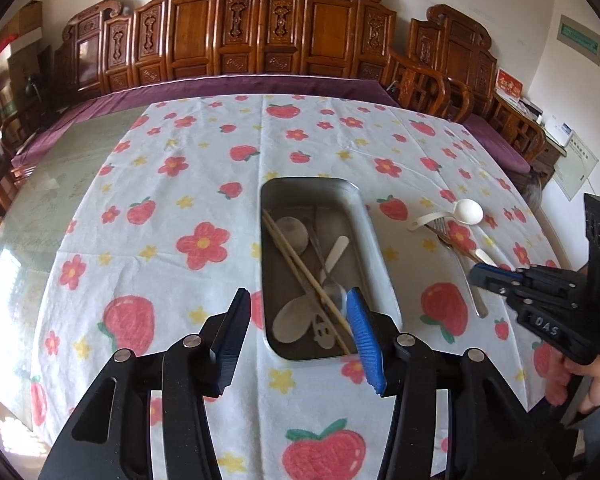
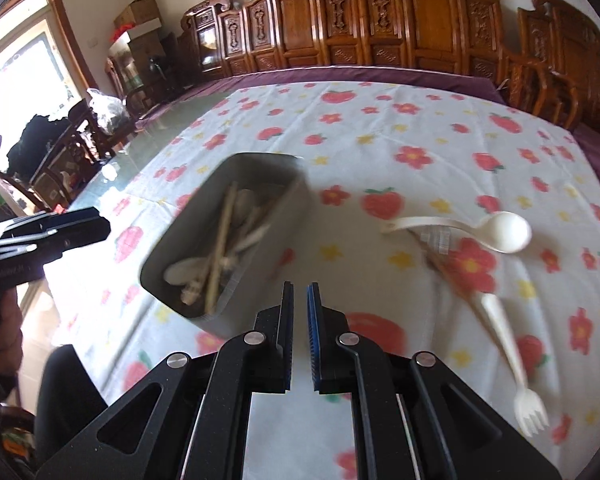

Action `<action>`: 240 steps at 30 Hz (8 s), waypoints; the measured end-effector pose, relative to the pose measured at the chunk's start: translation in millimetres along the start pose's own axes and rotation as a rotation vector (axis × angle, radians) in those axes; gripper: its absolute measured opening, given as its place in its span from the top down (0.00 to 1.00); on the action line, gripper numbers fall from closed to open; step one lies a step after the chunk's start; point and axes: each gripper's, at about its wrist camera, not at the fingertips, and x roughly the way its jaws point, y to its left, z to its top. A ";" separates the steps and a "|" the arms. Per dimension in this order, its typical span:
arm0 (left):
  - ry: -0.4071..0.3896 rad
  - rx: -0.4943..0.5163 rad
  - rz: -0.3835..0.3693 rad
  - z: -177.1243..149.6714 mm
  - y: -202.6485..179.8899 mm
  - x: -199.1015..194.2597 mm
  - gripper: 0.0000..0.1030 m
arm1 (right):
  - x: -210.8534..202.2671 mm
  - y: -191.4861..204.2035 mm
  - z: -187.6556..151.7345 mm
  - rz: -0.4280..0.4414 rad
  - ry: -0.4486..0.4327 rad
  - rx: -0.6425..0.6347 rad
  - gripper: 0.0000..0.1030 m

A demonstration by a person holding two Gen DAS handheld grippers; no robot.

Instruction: Organize utensils

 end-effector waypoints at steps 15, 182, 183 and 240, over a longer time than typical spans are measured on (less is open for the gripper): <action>0.051 0.053 -0.070 -13.7 -67.2 28.3 0.45 | -56.1 -140.4 -63.1 -0.219 0.020 0.098 0.85; 0.142 0.001 -0.052 26.2 -8.0 88.6 0.96 | -19.9 -5.7 -4.6 -0.043 0.040 -0.097 0.96; 0.150 0.004 -0.053 23.9 -7.6 92.3 0.96 | -19.3 -5.5 -4.0 -0.044 0.040 -0.098 0.97; -0.014 -0.064 -0.021 22.7 59.1 4.1 0.93 | 90.4 81.0 55.8 0.085 0.081 0.079 0.93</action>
